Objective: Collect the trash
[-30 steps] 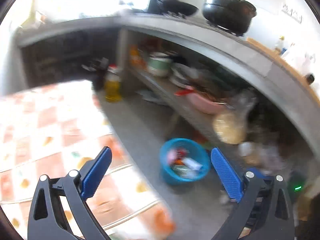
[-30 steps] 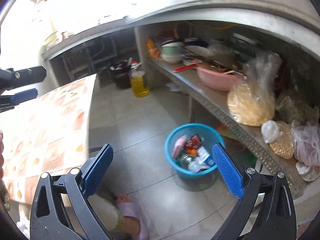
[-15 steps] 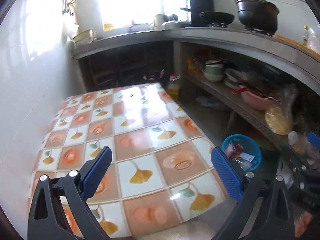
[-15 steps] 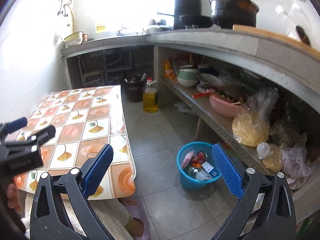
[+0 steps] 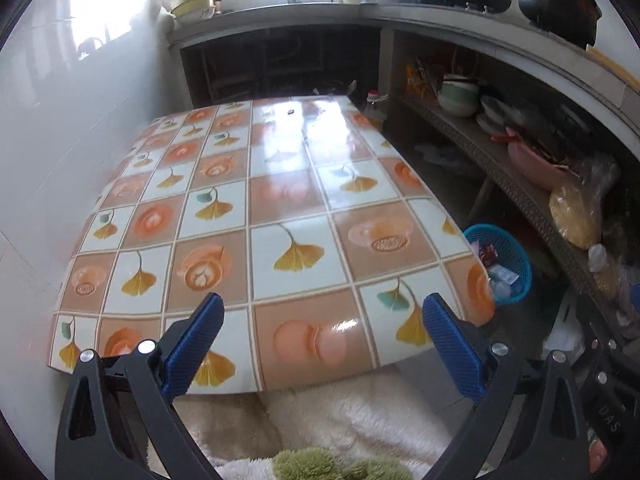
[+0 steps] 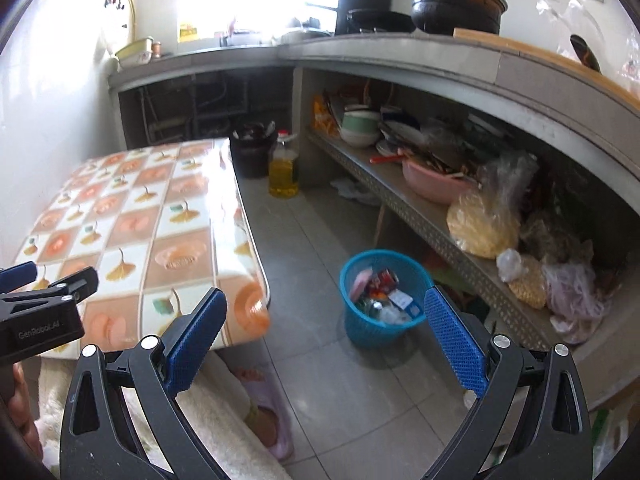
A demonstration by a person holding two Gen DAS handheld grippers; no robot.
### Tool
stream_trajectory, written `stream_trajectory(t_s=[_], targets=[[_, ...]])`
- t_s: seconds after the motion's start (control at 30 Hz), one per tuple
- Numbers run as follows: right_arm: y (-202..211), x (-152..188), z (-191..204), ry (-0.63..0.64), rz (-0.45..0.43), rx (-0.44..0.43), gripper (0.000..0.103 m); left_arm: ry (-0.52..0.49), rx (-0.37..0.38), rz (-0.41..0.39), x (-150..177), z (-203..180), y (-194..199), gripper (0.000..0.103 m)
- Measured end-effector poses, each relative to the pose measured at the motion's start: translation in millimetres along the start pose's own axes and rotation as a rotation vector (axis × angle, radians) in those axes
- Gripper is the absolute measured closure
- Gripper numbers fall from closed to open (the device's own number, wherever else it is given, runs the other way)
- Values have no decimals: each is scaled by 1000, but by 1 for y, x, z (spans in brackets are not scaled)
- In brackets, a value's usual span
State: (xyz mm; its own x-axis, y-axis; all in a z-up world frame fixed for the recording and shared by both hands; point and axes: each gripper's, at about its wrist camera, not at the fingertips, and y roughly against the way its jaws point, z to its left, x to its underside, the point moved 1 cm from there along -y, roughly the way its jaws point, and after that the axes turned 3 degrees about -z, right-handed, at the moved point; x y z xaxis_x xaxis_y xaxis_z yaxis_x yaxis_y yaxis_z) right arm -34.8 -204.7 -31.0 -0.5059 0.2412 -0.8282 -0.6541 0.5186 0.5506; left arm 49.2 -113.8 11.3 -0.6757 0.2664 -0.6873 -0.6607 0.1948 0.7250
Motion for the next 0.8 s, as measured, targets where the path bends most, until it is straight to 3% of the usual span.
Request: stream_trajectory(t_s=[0.33, 0.8], targets=[[-3, 9, -16, 1, 39, 67, 8, 37, -103, 4, -1, 21, 7, 6], [-2, 11, -29, -28, 38, 88, 8, -3, -146, -7, 0, 14, 14, 6]])
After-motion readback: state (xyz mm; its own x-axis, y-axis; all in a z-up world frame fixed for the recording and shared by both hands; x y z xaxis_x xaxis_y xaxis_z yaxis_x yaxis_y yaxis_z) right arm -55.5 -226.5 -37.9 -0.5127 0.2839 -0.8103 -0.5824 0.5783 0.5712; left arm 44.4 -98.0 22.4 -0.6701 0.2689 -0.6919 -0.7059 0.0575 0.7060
